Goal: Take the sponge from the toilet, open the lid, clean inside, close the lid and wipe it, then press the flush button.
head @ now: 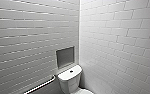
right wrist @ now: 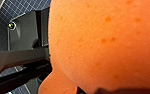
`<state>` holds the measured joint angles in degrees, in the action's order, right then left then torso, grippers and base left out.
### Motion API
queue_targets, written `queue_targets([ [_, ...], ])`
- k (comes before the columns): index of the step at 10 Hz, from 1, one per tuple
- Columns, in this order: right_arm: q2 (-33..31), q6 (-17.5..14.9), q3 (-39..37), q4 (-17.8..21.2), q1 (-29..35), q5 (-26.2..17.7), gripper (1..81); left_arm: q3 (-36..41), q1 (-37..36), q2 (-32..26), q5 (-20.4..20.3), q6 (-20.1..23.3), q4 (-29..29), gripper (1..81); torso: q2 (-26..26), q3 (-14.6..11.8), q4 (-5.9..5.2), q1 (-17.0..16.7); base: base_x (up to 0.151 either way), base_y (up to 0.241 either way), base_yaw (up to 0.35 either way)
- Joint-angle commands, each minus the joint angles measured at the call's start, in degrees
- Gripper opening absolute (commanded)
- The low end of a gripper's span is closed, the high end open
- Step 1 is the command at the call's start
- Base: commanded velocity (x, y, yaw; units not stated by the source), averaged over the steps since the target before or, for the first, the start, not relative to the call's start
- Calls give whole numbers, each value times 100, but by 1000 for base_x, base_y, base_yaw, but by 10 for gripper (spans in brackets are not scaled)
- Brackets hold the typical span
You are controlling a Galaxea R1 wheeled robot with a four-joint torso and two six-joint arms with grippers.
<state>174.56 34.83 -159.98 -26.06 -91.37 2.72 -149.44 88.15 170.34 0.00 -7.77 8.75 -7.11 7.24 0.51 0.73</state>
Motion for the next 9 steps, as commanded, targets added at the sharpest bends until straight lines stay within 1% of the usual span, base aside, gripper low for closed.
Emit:
queue_targets([
  [1,117,-3153,-349,2928,439,-281,10,20,-258,1,308,3,-58,811,0,0,0,0,0,0,0],
  [2,73,-4012,-323,3898,448,-272,10,20,-250,9,308,3,-49,811,0,0,0,0,0,0,0],
  [3,20,-4151,-288,4388,526,-333,10,20,-250,9,308,3,-49,811,0,0,0,0,0,0,0],
  [4,20,-4204,-305,4443,580,-351,10,21,-250,18,308,3,-49,811,0,0,0,0,0,0,0],
  [5,-23,-4229,-331,4373,588,-437,10,29,-267,1,273,3,-40,811,0,0,0,0,0,0,0],
  [6,-85,-4221,-218,4286,580,-746,10,108,-276,-43,246,3,-40,811,0,0,0,0,0,0,0],
  [7,-277,-4221,236,4267,554,-703,10,379,-250,-191,238,11,-40,811,0,0,0,0,0,0,0],
  [9,-1183,-4222,2013,4259,553,-623,10,1223,-232,-684,229,12,-40,811,0,0,0,0,0,0,0],
])
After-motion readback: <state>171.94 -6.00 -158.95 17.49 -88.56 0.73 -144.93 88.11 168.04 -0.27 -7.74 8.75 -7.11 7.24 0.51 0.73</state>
